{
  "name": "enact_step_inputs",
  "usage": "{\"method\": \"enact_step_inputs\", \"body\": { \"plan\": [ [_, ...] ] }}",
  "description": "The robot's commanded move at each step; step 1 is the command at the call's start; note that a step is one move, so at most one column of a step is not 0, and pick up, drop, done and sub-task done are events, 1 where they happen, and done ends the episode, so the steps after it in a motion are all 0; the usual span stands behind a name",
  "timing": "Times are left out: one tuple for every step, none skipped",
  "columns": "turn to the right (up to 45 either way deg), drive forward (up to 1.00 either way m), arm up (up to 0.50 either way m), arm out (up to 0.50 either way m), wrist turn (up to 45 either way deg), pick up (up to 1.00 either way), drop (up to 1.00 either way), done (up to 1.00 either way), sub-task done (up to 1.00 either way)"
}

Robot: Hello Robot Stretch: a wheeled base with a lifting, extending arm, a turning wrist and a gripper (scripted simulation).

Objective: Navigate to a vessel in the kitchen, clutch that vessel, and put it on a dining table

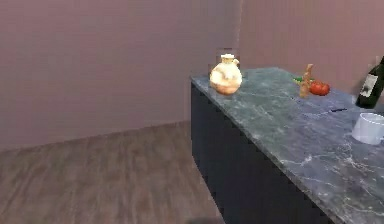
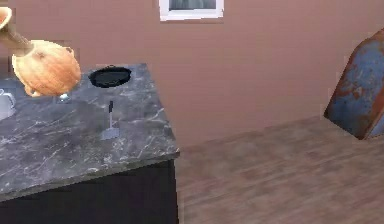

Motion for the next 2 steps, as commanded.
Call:
{"method": "enact_step_inputs", "body": {
  "plan": [
    [-21.0, 0.00, 0.00, 0.00, 0.0, 0.00, 0.00, 0.00, 0.00],
    [0.0, 0.35, 0.00, 0.00, 0.0, 0.00, 0.00, 0.00, 0.00]
  ]
}}
